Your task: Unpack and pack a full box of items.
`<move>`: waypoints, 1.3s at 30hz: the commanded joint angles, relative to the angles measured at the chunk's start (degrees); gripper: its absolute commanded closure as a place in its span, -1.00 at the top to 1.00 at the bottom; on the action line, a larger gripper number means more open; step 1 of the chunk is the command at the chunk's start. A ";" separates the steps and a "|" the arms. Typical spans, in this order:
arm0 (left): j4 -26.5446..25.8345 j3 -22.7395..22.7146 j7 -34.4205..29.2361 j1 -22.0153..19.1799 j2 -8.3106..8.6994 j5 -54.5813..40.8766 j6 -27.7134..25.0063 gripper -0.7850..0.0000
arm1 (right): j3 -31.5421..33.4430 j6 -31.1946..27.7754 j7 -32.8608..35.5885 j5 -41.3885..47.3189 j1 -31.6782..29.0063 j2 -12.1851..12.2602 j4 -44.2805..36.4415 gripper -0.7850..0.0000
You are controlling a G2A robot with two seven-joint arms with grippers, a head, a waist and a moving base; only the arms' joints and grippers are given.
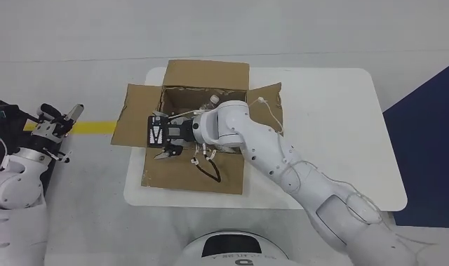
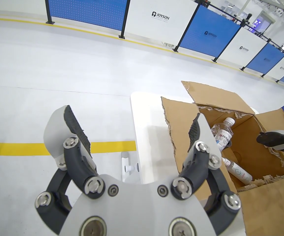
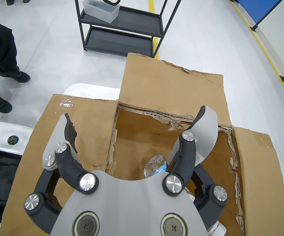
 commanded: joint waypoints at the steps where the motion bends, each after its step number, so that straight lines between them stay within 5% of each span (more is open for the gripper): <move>1: 0.00 0.00 0.00 0.00 0.00 0.00 0.00 1.00 | 0.00 0.00 0.00 0.00 0.00 0.00 0.00 1.00; 8: 0.00 0.00 0.00 0.00 0.00 0.00 0.00 1.00 | 2.13 1.64 -1.48 -2.02 -3.22 1.11 -3.18 1.00; 18: 0.00 0.00 0.00 0.00 0.00 0.00 0.00 1.00 | 13.37 6.29 -2.77 -10.98 -20.47 6.28 -19.40 1.00; 39: 0.00 0.00 0.00 0.00 0.00 0.00 0.00 1.00 | 13.37 6.29 -2.77 -10.98 -20.47 6.28 -19.40 1.00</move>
